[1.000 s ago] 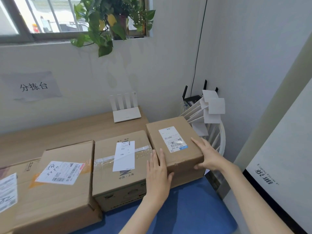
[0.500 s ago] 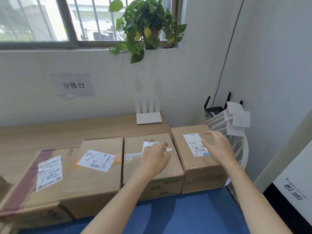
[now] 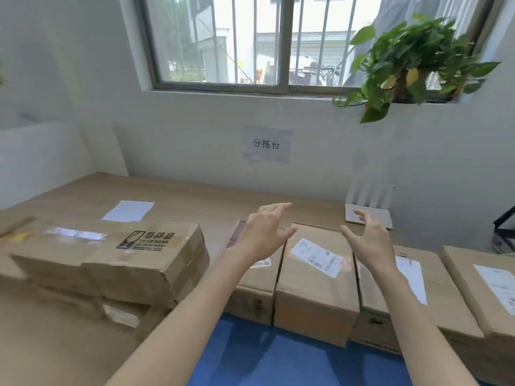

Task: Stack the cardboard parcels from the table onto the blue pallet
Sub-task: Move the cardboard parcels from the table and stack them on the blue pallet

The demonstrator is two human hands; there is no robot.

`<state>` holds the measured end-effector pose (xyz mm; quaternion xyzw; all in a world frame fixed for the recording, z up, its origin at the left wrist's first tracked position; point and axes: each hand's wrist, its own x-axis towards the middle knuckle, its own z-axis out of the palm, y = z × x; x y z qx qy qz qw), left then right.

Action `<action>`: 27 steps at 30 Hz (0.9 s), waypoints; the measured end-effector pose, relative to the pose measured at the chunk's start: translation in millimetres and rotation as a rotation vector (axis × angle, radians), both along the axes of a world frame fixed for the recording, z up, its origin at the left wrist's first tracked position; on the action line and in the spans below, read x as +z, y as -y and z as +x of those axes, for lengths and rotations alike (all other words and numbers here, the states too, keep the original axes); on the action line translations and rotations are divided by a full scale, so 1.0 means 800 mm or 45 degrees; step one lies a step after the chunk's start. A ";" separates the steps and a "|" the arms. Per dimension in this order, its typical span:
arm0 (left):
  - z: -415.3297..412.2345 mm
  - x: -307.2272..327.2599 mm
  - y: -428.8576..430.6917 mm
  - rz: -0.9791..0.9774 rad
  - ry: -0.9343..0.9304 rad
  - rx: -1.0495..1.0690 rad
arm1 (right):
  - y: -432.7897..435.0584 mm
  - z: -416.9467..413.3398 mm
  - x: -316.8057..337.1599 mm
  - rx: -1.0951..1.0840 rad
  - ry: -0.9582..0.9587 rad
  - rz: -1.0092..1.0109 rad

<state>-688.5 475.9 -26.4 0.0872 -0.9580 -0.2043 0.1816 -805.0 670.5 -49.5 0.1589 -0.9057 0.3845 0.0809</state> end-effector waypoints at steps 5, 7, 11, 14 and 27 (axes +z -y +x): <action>0.114 0.000 0.150 -0.052 0.047 0.167 | 0.168 0.086 -0.002 0.156 0.009 -0.041; 0.164 0.003 0.207 -0.058 0.062 0.230 | 0.237 0.124 -0.001 0.208 0.011 -0.053; 0.257 0.004 0.310 -0.050 0.108 0.361 | 0.370 0.200 -0.006 0.349 0.050 -0.099; 0.319 0.001 0.380 -0.020 0.150 0.446 | 0.458 0.252 -0.011 0.443 0.076 -0.079; 0.455 -0.059 0.641 0.050 0.270 0.710 | 0.720 0.342 -0.061 0.662 0.074 0.139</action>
